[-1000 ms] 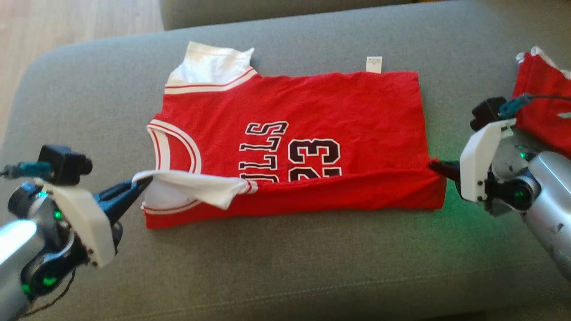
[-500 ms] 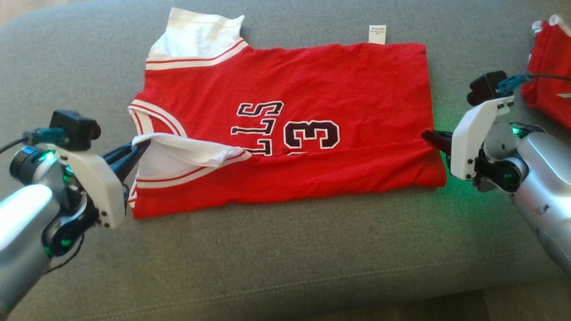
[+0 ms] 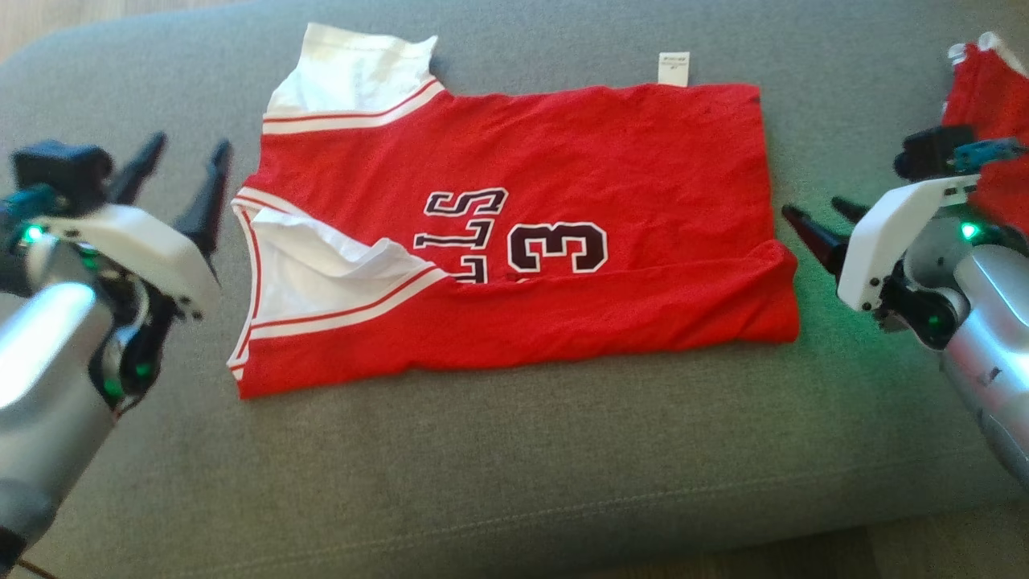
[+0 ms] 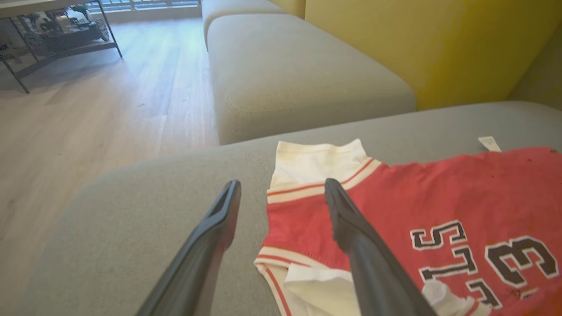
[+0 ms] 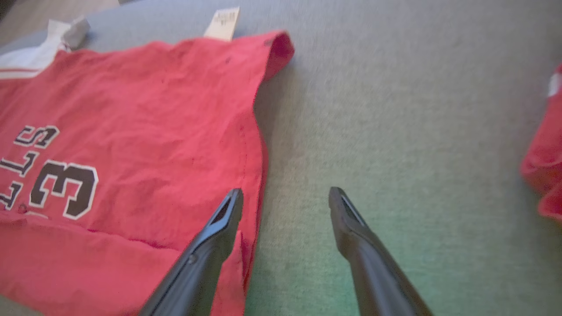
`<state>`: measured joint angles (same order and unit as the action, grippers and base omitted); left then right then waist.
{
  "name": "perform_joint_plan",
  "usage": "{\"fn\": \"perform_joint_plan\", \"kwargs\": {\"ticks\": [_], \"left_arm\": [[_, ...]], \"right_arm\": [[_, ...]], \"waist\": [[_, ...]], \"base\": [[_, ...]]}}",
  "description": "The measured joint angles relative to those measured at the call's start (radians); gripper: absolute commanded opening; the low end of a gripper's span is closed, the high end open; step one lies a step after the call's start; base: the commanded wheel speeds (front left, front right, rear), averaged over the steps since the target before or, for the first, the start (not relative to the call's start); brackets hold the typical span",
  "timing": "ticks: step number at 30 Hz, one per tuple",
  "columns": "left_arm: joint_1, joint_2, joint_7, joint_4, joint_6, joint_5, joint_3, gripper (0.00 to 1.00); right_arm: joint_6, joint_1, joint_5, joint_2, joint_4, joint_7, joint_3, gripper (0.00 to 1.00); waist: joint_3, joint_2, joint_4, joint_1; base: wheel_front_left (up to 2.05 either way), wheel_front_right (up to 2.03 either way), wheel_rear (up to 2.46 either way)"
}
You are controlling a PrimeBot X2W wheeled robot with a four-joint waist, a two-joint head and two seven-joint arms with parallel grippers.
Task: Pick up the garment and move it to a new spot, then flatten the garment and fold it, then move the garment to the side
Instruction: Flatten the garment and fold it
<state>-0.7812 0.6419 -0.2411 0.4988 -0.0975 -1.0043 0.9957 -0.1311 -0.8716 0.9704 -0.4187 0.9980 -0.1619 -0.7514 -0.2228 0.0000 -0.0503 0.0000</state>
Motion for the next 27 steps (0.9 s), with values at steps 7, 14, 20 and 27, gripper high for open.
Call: {"fn": "perform_joint_plan", "kwargs": {"ticks": [7,14,20,27], "left_arm": [[0.112,-0.063,-0.009,-0.161,-0.139,0.107,-0.352,1.0],[0.433,-0.243,-0.015,-0.385,-0.175,0.308,-0.698,1.0],[0.617,-0.406,-0.015,-0.48,-0.112,0.486,-0.844,1.0],[0.772,-0.545,-0.015,-0.444,-0.013,0.656,-0.921,1.0]], "right_arm": [[0.0,-0.016,-0.066,0.022,0.024,0.34,0.077,1.0],[0.0,0.052,-0.135,0.065,-0.091,0.412,0.273,1.0],[0.0,0.304,-0.454,0.114,-0.406,0.415,0.668,1.0],[0.0,0.692,-0.743,0.336,-0.706,0.415,0.809,1.0]], "waist": [[0.053,0.0,-0.012,-0.0001],[0.118,0.0,-0.016,-0.0001],[0.158,0.0,-0.009,-0.0002],[0.182,0.0,-0.004,-0.0002]], "base": [[0.0,0.0,0.0],[0.0,0.0,0.0],[0.0,0.0,0.0],[0.0,0.0,0.0]]}}
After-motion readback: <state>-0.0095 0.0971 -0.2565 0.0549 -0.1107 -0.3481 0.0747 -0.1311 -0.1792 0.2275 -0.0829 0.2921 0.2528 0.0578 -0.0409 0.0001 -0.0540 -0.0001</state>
